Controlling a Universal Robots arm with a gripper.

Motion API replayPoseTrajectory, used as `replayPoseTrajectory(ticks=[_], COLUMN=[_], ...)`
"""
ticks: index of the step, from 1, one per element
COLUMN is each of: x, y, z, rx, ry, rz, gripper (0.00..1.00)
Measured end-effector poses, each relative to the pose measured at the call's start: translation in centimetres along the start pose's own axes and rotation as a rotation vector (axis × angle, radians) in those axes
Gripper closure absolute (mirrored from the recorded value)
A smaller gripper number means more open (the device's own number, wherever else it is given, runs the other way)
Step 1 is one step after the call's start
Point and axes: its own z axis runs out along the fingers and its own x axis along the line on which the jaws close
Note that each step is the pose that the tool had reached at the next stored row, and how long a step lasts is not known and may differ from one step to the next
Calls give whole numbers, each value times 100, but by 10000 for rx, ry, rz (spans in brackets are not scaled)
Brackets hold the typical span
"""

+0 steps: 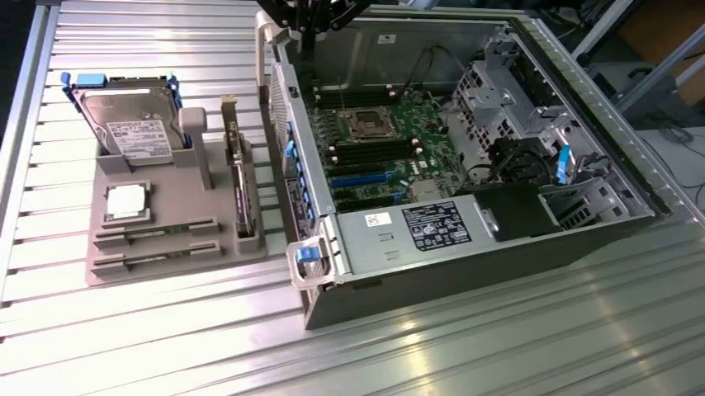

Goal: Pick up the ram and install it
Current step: 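Reach for the ram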

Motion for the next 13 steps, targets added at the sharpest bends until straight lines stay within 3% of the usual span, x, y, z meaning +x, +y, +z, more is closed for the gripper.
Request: replayPoseTrajectory(ticks=[13], x=[114], y=[-9], z=[-3], rx=[0], ry=[0], rz=[0], gripper=[89])
